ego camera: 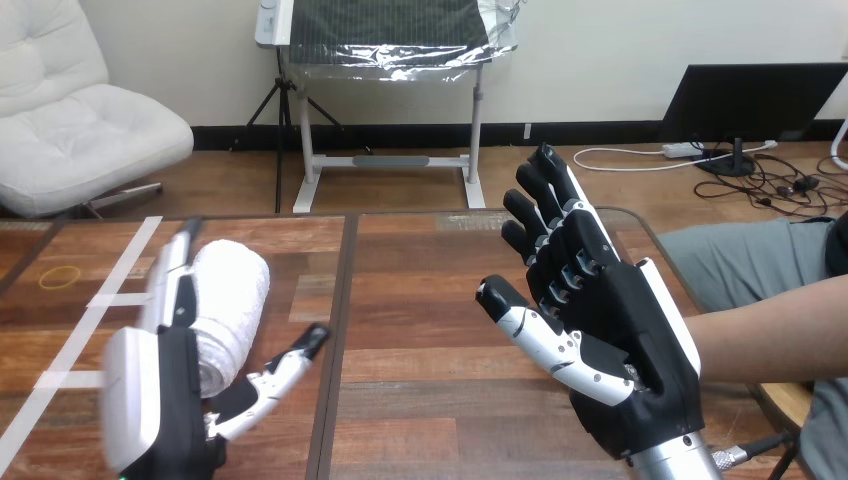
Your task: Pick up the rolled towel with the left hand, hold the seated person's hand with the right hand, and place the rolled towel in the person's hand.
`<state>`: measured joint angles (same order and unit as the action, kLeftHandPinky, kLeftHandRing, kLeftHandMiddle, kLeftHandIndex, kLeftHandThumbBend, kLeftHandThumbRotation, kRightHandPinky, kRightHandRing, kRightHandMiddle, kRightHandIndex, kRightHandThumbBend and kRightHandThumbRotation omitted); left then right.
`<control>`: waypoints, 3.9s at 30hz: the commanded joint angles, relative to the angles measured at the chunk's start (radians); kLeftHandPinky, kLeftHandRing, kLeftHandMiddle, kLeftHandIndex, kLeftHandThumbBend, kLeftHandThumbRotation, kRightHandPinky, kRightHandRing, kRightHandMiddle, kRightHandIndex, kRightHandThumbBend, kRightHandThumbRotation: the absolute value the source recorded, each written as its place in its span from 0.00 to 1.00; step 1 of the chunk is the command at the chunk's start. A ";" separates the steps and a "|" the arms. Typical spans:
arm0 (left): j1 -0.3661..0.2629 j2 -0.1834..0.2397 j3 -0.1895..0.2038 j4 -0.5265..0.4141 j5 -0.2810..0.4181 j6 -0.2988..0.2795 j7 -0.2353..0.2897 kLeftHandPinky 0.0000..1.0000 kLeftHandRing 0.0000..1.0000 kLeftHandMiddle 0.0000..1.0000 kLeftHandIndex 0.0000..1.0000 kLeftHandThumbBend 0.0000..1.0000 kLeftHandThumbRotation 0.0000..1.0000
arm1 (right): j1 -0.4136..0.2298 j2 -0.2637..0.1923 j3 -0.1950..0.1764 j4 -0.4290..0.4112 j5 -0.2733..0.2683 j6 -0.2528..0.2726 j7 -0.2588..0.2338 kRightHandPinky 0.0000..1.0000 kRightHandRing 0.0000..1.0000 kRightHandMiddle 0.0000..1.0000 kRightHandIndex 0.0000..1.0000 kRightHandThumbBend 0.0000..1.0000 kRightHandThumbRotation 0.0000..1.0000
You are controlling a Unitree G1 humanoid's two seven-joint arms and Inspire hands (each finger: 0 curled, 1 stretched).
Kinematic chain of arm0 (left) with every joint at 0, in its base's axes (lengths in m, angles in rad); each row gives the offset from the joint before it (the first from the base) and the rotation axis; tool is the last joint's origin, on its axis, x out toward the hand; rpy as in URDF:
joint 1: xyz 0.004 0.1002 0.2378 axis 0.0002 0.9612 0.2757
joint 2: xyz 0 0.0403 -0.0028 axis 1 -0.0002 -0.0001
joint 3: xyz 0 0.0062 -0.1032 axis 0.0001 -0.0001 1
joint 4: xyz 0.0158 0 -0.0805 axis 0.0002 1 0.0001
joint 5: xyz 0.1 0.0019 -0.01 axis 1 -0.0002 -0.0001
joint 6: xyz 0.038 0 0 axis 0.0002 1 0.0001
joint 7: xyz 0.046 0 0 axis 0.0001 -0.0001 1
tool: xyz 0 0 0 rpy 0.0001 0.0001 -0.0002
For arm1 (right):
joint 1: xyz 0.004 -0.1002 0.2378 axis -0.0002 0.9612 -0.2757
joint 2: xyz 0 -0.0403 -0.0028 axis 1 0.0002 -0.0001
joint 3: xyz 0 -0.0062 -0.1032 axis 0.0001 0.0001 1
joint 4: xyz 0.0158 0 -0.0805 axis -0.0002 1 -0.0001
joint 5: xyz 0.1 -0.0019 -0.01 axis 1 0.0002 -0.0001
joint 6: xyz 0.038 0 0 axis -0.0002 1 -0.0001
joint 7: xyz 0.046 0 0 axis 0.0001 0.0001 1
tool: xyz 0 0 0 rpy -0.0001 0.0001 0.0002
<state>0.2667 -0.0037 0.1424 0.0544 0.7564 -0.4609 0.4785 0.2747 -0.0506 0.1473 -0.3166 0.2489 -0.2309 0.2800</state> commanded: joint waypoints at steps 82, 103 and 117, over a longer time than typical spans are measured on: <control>-0.806 0.309 -0.259 0.758 -0.036 0.571 -0.012 0.85 0.87 0.89 0.89 0.94 0.68 | -0.071 -0.031 -0.004 -0.065 -0.058 0.035 -0.015 1.00 1.00 1.00 1.00 0.53 0.00; -0.953 0.340 -0.396 1.011 -0.019 0.638 -0.038 0.89 0.88 0.90 0.91 0.99 0.74 | -0.073 -0.037 -0.008 -0.067 -0.060 0.042 -0.014 1.00 1.00 1.00 1.00 0.54 0.00; -1.009 0.357 -0.501 1.113 0.011 0.708 -0.109 0.95 0.91 0.92 0.94 0.99 0.78 | -0.072 -0.044 -0.013 -0.077 -0.059 0.056 -0.011 1.00 1.00 1.00 1.00 0.54 0.00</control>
<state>-0.6532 0.3246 -0.3127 1.1407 0.7440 0.2273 0.3840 0.2664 -0.0879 0.1462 -0.3349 0.1872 -0.1737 0.2647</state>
